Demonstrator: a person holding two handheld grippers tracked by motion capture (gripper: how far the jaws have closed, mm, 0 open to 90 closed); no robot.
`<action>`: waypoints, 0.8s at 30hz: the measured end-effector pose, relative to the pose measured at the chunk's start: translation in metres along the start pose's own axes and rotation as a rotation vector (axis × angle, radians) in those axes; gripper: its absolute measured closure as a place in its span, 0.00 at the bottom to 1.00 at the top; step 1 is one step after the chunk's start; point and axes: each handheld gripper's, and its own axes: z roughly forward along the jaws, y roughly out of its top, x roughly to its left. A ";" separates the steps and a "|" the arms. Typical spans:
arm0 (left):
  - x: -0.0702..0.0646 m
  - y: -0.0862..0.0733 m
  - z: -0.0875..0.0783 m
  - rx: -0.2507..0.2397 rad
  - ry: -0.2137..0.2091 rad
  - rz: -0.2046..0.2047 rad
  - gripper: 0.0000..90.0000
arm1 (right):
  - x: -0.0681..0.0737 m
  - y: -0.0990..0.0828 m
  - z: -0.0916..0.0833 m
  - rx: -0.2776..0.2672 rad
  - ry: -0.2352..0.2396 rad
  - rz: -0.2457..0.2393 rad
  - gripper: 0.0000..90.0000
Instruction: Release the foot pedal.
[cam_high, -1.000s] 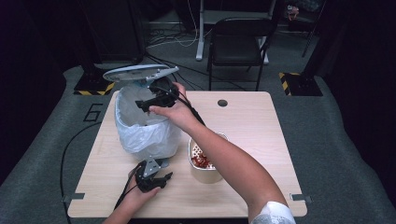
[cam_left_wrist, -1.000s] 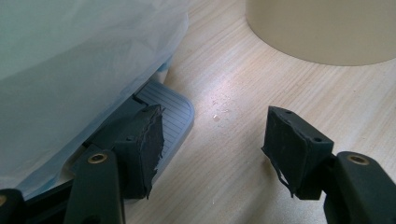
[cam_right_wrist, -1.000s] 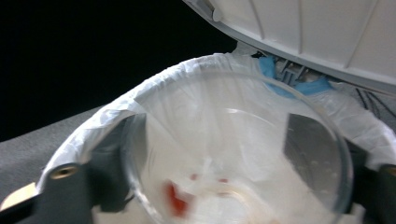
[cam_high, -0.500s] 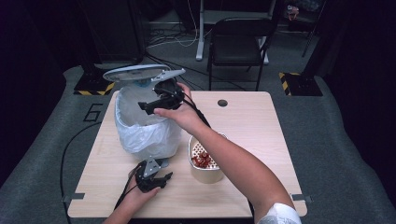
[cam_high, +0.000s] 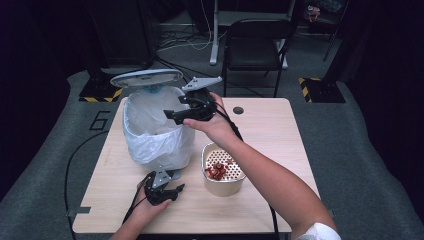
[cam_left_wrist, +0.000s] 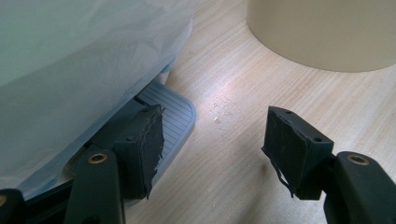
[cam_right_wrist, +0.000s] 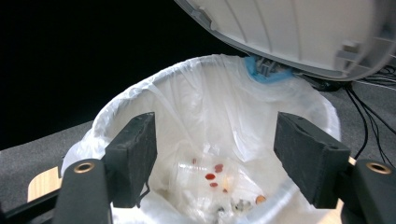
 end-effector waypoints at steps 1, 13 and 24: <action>0.000 0.000 0.000 0.000 -0.001 -0.003 0.42 | -0.001 -0.001 -0.004 0.005 0.000 0.002 0.33; 0.003 0.000 -0.001 0.007 -0.022 -0.032 0.42 | -0.018 -0.023 -0.057 -0.002 -0.063 -0.035 0.34; 0.001 0.001 -0.002 -0.005 -0.038 -0.139 0.42 | -0.023 -0.060 -0.098 -0.029 -0.132 -0.038 0.34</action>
